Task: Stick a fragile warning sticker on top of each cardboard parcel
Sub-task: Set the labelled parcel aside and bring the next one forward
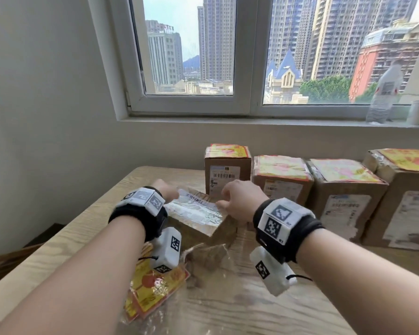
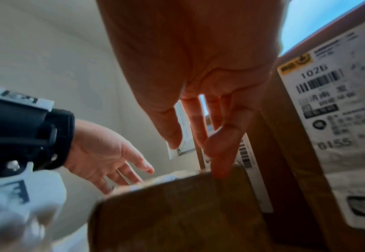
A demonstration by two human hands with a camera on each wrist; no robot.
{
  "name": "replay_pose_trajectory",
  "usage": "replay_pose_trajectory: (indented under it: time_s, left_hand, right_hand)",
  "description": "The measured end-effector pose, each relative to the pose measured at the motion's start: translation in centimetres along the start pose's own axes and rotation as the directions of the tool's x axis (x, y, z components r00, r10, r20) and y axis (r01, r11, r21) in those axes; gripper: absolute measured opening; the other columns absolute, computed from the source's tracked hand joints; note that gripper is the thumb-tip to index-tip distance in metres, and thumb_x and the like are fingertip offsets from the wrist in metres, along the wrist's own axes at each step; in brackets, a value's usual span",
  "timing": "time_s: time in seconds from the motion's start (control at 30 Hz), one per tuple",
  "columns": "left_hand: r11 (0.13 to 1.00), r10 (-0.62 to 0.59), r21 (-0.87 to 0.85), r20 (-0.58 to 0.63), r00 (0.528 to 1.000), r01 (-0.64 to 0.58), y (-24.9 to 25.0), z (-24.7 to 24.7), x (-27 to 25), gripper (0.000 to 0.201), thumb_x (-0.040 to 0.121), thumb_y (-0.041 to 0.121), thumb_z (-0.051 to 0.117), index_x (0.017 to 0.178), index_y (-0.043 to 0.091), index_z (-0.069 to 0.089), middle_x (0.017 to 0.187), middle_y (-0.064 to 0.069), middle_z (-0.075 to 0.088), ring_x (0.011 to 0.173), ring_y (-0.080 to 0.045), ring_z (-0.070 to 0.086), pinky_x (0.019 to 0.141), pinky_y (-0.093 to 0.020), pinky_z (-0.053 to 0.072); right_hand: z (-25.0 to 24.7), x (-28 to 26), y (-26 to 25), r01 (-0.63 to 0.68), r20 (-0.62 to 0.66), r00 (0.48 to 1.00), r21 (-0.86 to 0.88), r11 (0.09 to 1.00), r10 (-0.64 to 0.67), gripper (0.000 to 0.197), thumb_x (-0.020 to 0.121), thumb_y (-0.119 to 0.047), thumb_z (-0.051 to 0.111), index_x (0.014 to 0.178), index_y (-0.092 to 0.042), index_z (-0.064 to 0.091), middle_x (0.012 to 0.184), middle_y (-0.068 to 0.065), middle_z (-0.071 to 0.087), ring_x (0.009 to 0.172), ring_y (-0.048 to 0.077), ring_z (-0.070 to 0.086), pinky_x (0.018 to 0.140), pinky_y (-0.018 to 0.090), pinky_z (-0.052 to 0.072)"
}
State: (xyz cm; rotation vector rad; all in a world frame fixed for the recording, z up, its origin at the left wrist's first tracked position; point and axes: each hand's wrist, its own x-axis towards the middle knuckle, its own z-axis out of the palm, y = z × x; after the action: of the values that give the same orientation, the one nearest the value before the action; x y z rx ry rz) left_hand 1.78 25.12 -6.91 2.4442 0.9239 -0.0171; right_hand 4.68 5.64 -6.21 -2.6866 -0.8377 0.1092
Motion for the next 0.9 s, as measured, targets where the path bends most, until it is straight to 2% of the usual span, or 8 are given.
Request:
replay_pose_trajectory:
  time_s: [0.13,0.2,0.37,0.43,0.57,0.63,0.77,0.9]
  left_hand:
    - [0.997,-0.048,0.058,0.037,0.998,0.046,-2.0,1.5,-0.3,0.010,0.083,0.018,0.062,0.085,0.008,0.060,0.090,-0.011,0.060,0.085,-0.024,0.057,0.064,-0.025,0.042]
    - [0.998,-0.056,-0.010,0.026,0.998,0.056,-2.4,1.6,-0.3,0.014,0.079,0.015,0.063,0.070,0.012,0.053,0.079,-0.008,0.057,0.077,-0.024,0.056,0.061,-0.023,0.042]
    - [0.990,0.003,-0.140,-0.076,0.997,-0.014,-1.8,0.1,-1.5,0.017,0.078,0.015,0.065,0.091,0.005,0.069,0.089,-0.009,0.066,0.074,-0.023,0.058,0.062,-0.025,0.044]
    - [0.978,0.013,-0.206,-0.127,0.992,-0.039,-1.7,-0.9,-2.2,0.009,0.078,0.020,0.068,0.079,0.010,0.067,0.078,-0.004,0.063,0.069,-0.020,0.055,0.060,-0.024,0.043]
    - [0.915,0.038,-0.382,-0.243,0.969,-0.131,-1.6,-3.0,-4.4,0.028,0.072,0.029,0.081,0.091,0.015,0.067,0.095,0.000,0.068,0.090,-0.021,0.064,0.083,-0.028,0.051]
    - [0.878,0.042,-0.446,-0.290,0.956,-0.173,-1.3,-4.0,-5.8,0.027,0.065,0.025,0.085,0.085,0.018,0.068,0.096,-0.003,0.073,0.084,-0.020,0.068,0.082,-0.032,0.056]
    - [0.818,0.086,-0.500,-0.383,0.920,-0.285,0.1,-6.1,-9.6,0.023,0.063,0.019,0.086,0.068,0.023,0.064,0.085,0.001,0.073,0.071,-0.013,0.067,0.077,-0.030,0.057]
    - [0.744,0.164,-0.521,-0.464,0.871,-0.418,2.9,-7.3,-13.9,0.026,0.056,0.020,0.090,0.070,0.024,0.069,0.081,0.007,0.073,0.076,-0.013,0.071,0.079,-0.034,0.059]
  right_hand:
    - [2.2,-0.1,0.4,-0.097,0.146,0.985,0.019,0.995,0.093,0.052,0.086,-0.053,0.063,0.114,-0.010,0.057,0.111,0.006,0.065,0.094,0.022,0.065,0.080,0.035,0.057]
    - [2.4,-0.1,0.6,-0.125,0.166,0.981,0.139,0.982,0.102,0.051,0.084,-0.050,0.067,0.111,-0.008,0.058,0.108,0.007,0.067,0.092,0.022,0.067,0.082,0.036,0.057]
    - [1.9,-0.3,0.4,-0.123,0.155,0.984,0.201,0.972,0.092,0.045,0.076,-0.042,0.077,0.103,-0.008,0.065,0.100,0.006,0.071,0.088,0.021,0.071,0.081,0.040,0.060]
    - [1.7,-0.7,0.2,-0.115,0.126,0.988,0.201,0.973,0.091,0.044,0.076,-0.043,0.078,0.102,-0.010,0.065,0.098,0.005,0.071,0.087,0.019,0.069,0.080,0.037,0.060]
    - [0.9,-2.0,0.0,-0.105,0.067,0.994,0.374,0.922,0.086,0.030,0.075,-0.032,0.080,0.090,-0.009,0.068,0.089,0.006,0.073,0.078,0.020,0.073,0.074,0.040,0.062]
    - [-0.2,-3.2,-0.2,-0.060,-0.008,0.998,0.393,0.917,0.069,0.024,0.077,-0.028,0.079,0.088,-0.012,0.066,0.089,0.004,0.072,0.078,0.018,0.072,0.075,0.038,0.061]
    - [-2.4,-5.4,-0.2,-0.006,-0.140,0.987,0.426,0.905,0.072,0.042,0.075,-0.030,0.080,0.107,-0.015,0.057,0.098,-0.002,0.060,0.093,0.020,0.067,0.080,0.042,0.059]
    - [-4.5,-8.0,1.3,-0.030,-0.144,0.979,0.602,0.798,0.146,0.051,0.076,-0.029,0.080,0.112,-0.019,0.045,0.100,0.006,0.065,0.075,0.023,0.073,0.063,0.040,0.062]
